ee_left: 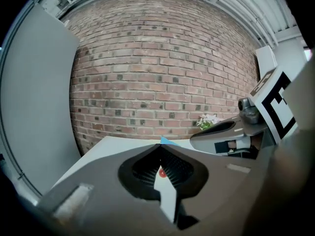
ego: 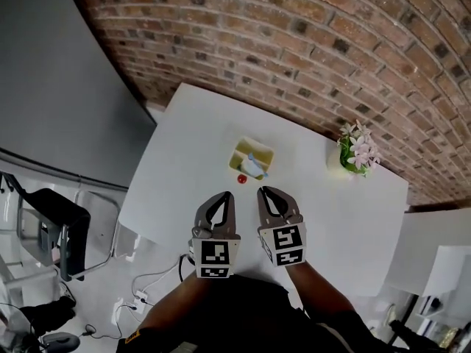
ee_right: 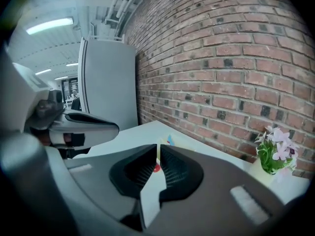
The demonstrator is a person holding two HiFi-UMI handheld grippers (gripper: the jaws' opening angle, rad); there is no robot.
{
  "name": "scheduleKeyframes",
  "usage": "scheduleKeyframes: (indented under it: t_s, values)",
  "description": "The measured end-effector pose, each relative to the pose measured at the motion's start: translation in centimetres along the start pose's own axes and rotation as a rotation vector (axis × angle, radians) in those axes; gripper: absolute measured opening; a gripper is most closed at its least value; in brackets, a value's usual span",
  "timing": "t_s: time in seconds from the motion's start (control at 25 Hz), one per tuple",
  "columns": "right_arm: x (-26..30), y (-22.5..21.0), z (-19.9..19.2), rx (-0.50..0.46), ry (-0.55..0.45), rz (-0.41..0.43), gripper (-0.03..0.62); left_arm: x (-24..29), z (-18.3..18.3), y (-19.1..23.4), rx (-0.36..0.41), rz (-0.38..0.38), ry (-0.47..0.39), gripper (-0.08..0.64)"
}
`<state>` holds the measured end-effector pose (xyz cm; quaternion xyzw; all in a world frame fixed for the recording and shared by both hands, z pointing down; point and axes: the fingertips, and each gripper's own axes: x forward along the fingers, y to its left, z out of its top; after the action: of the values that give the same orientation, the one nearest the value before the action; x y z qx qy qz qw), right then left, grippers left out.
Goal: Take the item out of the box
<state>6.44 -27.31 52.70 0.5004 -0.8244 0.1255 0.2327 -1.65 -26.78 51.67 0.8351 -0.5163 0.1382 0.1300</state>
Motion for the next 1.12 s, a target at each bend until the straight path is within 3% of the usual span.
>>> scheduleKeyframes:
  t_s: [0.44, 1.12]
  values:
    - [2.7, -2.2, -0.9, -0.055, 0.066, -0.021, 0.07, 4.2, -1.4, 0.5, -0.007, -0.042, 0.065, 0.005]
    - [6.1, -3.6, -3.9, -0.152, 0.148, 0.002, 0.112, 7.4, -2.4, 1.7, -0.032, -0.01, 0.115, 0.005]
